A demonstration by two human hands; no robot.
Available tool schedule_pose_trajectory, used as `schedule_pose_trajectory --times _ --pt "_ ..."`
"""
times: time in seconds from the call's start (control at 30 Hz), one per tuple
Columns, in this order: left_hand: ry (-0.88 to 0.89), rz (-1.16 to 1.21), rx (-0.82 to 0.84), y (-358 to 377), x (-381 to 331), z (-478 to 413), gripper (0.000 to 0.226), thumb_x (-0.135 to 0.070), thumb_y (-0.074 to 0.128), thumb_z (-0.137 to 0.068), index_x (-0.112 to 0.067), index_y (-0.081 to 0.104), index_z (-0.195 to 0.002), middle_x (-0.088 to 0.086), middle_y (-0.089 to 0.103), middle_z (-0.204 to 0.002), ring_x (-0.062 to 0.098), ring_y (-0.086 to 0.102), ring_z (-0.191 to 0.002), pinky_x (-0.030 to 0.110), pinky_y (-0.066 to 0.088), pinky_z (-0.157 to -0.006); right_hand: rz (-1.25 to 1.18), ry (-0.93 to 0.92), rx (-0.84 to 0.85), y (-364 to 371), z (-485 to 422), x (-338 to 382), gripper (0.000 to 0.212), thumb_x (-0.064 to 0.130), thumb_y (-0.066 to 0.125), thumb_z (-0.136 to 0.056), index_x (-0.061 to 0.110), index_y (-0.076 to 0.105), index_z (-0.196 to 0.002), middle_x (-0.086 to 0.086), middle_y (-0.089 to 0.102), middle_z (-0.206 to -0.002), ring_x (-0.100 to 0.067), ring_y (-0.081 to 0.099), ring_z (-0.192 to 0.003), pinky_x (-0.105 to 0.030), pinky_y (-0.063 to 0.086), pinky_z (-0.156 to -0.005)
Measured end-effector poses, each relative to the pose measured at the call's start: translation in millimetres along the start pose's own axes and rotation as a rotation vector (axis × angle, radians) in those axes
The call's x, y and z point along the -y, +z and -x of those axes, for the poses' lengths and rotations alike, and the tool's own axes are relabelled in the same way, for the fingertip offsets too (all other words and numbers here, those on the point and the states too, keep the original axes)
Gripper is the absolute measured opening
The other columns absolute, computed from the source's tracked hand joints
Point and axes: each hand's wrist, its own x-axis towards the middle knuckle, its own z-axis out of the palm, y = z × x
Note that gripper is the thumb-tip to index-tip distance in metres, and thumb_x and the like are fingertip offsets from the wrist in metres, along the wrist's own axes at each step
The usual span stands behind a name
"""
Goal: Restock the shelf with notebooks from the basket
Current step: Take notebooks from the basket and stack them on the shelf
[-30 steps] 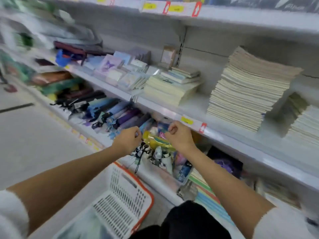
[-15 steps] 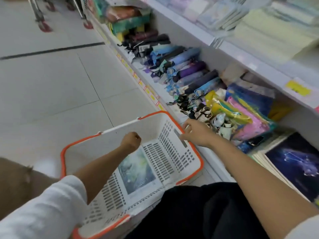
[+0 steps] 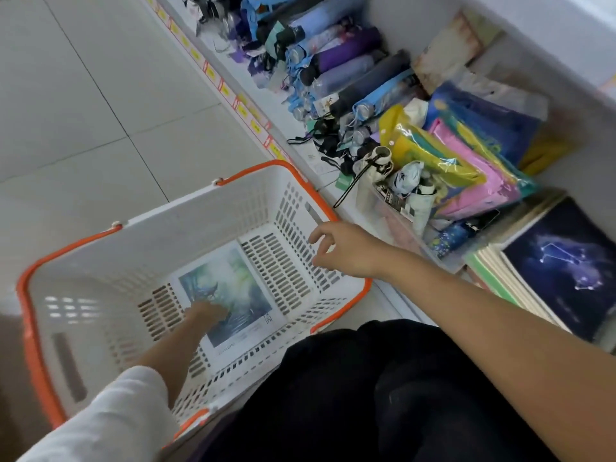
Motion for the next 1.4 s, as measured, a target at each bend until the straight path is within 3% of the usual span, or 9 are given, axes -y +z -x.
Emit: schedule_pose_trajectory --times 0.07,0.2,0.43,0.53,0.6,0.73,0.9,1.17,1.4 --pt "-0.078 0.031 -0.041 -1 1 7 0.055 -0.029 0.068 -0.078 -0.003 0.05 -0.123 0.017 0.053 -0.125 0.03 0.057 -0.111 0.038 0.048 -0.099 0.018 -0.005 0.014 2 -4 -1 0.037 0.023 0.066 -0.09 0.021 0.053 -0.126 -0.002 0.057 -0.118 -0.021 0.063 -0.088 -0.035 0.054 -0.072" --pt "-0.193 0.213 -0.045 0 13 7 0.044 -0.026 0.08 -0.069 0.002 0.058 -0.095 0.013 0.058 -0.08 0.023 0.057 -0.064 0.033 0.056 -0.068 0.05 -0.01 0.023 4 -10 -2 0.041 0.024 0.065 -0.091 0.02 0.052 -0.129 -0.002 0.056 -0.12 -0.018 0.059 -0.088 -0.028 0.05 -0.071" --pt "-0.225 0.672 0.147 5 39 -13 0.053 -0.017 0.062 -0.092 0.0 0.043 -0.139 0.015 0.033 -0.149 0.033 0.038 -0.133 0.039 0.036 -0.106 0.085 0.031 0.062 7 -13 -8 0.039 0.022 0.063 -0.093 0.019 0.051 -0.13 -0.004 0.057 -0.117 -0.027 0.064 -0.094 -0.041 0.055 -0.083" --pt "-0.219 0.67 0.16 1 43 -15 0.041 -0.014 0.073 -0.084 0.003 0.056 -0.117 0.019 0.055 -0.11 0.036 0.052 -0.115 0.038 0.045 -0.084 0.133 0.042 0.093 9 -13 -11 0.038 0.022 0.062 -0.093 0.017 0.052 -0.13 -0.005 0.057 -0.118 -0.025 0.062 -0.098 -0.039 0.053 -0.087" --pt "-0.216 0.667 0.215 -2 43 -11 0.018 -0.01 0.07 -0.086 0.0 0.057 -0.092 0.013 0.047 -0.077 0.031 0.056 -0.081 0.033 0.043 -0.064 0.155 0.038 0.086 10 -12 -12 0.036 0.022 0.062 -0.093 0.017 0.054 -0.127 -0.005 0.057 -0.119 -0.021 0.061 -0.098 -0.034 0.052 -0.085" --pt "-0.169 0.649 0.23 -9 41 -9 0.025 -0.009 0.072 -0.084 -0.003 0.055 -0.1 0.012 0.048 -0.074 0.027 0.047 -0.062 0.035 0.042 -0.061 0.212 0.045 0.054 4 -9 -9 0.031 0.021 0.061 -0.092 0.018 0.056 -0.123 -0.003 0.058 -0.113 -0.022 0.061 -0.093 -0.036 0.053 -0.083" --pt "0.016 0.622 0.204 -26 23 26 0.03 -0.004 0.074 -0.081 0.003 0.055 -0.103 0.018 0.061 -0.081 0.027 0.057 -0.062 0.033 0.05 -0.054 0.308 0.001 -0.079 -12 -5 1 0.026 0.023 0.059 -0.091 0.02 0.061 -0.117 -0.002 0.062 -0.107 -0.021 0.061 -0.091 -0.04 0.053 -0.083" --pt "0.449 0.737 0.472 -95 -28 109 0.027 -0.008 0.061 -0.089 0.0 0.063 -0.115 0.02 0.067 -0.115 0.034 0.064 -0.105 0.044 0.05 -0.096 0.44 -0.028 -0.301 -34 33 21 0.024 0.017 0.053 -0.09 0.018 0.068 -0.108 -0.002 0.065 -0.105 -0.022 0.06 -0.095 -0.035 0.051 -0.079" --pt "0.757 0.882 0.681 -144 -96 217 0.038 -0.012 0.056 -0.087 0.0 0.058 -0.122 0.02 0.065 -0.116 0.028 0.07 -0.091 0.044 0.057 -0.083 0.175 0.005 -0.543 -43 91 14 0.041 0.033 0.061 -0.092 0.013 0.053 -0.126 0.003 0.053 -0.115 -0.019 0.053 -0.107 -0.029 0.042 -0.084"
